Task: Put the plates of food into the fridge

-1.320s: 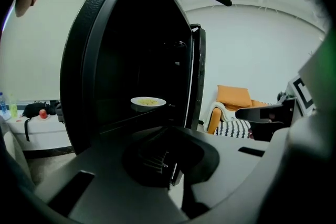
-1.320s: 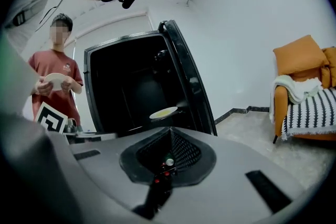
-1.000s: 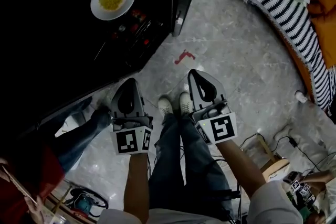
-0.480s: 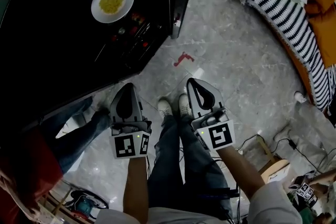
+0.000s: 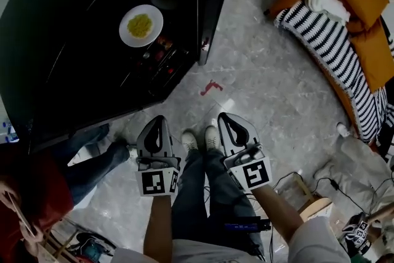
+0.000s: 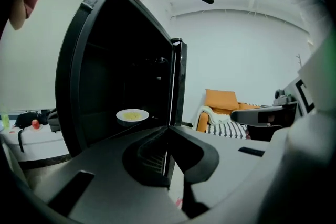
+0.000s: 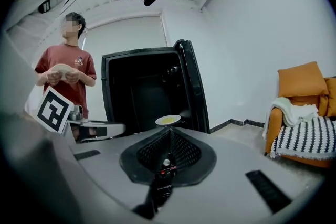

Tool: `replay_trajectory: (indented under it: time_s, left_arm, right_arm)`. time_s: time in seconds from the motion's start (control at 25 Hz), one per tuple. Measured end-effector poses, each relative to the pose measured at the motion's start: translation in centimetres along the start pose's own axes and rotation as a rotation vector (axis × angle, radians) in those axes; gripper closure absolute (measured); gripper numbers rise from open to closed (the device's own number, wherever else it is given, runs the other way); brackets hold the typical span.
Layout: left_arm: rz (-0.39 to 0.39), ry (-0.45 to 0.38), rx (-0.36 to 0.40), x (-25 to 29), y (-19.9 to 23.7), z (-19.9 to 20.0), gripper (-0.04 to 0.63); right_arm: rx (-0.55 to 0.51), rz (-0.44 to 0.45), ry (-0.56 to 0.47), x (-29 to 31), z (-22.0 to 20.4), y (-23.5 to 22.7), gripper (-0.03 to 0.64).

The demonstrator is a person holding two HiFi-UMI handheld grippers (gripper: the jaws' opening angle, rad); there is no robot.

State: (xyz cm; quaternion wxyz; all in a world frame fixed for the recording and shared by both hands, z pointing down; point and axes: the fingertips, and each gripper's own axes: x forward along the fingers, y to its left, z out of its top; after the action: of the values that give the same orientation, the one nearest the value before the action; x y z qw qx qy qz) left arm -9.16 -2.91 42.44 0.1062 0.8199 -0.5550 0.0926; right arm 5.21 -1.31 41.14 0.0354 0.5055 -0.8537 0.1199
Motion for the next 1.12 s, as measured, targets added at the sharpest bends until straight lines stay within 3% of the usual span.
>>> replay_trajectory:
  time_s: [0.4,0.6,1.12]
  left_arm:
    - [-0.117,-0.058,-0.001,-2.1,-2.1,4.6,0.589]
    - [-0.105,-0.073,-0.001,-3.3,-2.4,7.0,0.589]
    - [-0.063,-0.067,-0.018,-4.5,-2.0,10.9,0.589]
  right_arm:
    - [0.0,-0.059,-0.001,-2.5,3.2,-1.4,0.607]
    - [0.001,-0.073,0.036,-3.3,4.9,-2.1,0.607]
    - [0.024,-0.093,0.016,-6.5,8.3,-2.3,0.607]
